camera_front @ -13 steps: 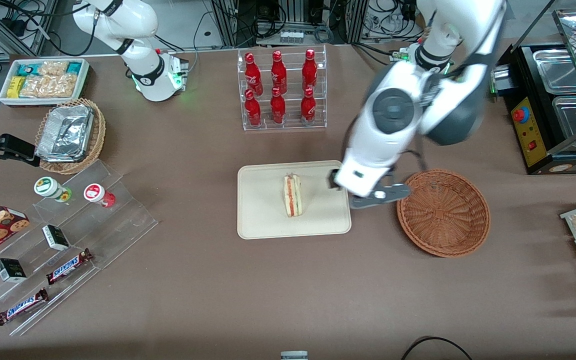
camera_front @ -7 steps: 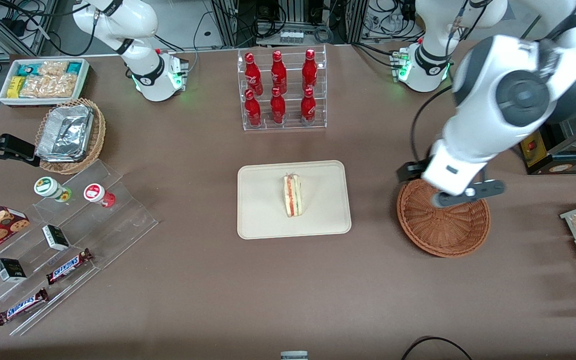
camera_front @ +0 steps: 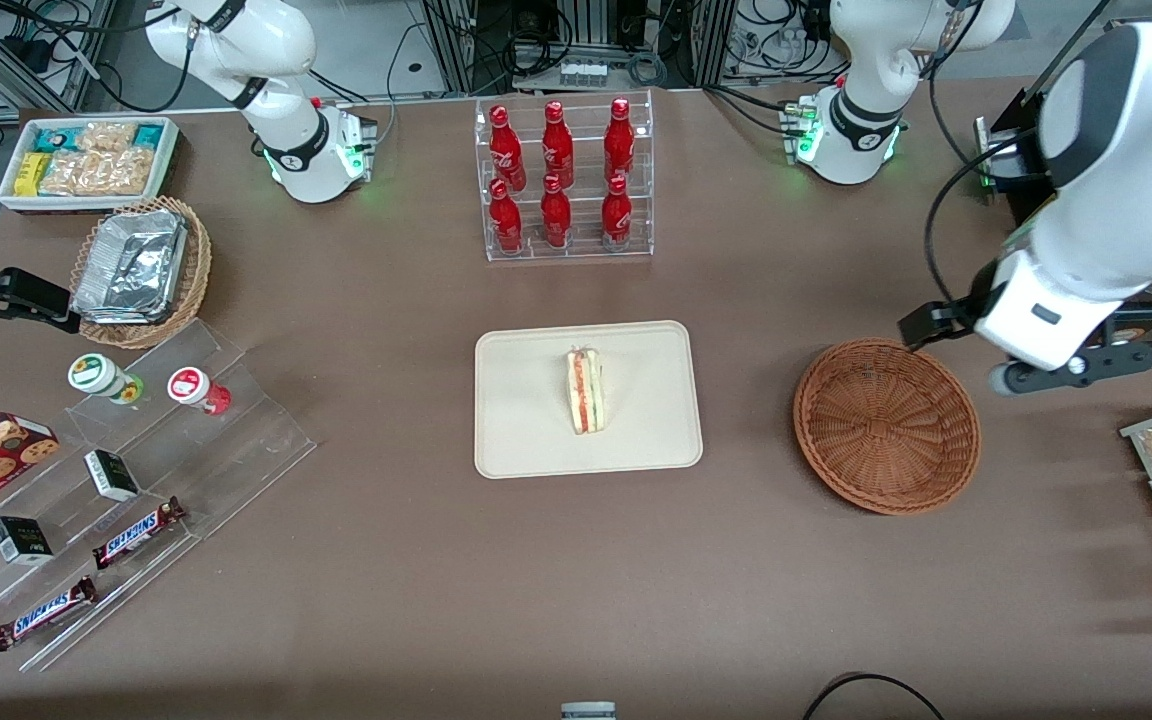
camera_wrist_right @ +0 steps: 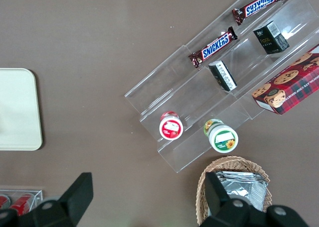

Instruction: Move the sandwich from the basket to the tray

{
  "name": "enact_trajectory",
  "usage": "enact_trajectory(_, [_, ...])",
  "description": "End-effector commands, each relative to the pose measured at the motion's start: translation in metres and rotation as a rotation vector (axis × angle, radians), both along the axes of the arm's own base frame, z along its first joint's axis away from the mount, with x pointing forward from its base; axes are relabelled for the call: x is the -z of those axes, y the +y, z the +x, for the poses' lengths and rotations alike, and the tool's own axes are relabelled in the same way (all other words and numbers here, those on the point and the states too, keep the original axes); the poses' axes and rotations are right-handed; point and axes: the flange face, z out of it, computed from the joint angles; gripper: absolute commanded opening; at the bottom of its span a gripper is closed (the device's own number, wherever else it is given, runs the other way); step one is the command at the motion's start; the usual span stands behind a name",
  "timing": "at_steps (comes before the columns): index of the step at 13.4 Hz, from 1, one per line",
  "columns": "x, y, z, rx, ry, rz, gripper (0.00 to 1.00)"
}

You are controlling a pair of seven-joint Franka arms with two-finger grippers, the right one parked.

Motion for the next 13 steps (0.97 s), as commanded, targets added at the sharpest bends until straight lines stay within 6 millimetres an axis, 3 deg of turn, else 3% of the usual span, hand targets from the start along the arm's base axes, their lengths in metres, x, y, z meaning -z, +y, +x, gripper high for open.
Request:
enact_trajectory(1, [-0.008,0.023,-0.024,0.034,0.002,0.009,1.0])
enact_trajectory(6, [-0.017,0.061,-0.046,0.104,-0.023,0.0,1.0])
enact_trajectory(9, [-0.017,0.067,-0.052,0.133,-0.032,0.052,1.0])
enact_trajectory(11, [-0.022,0.068,-0.047,0.135,-0.044,0.064,1.0])
enact_trajectory(13, [-0.03,0.066,-0.026,0.133,-0.058,0.059,1.0])
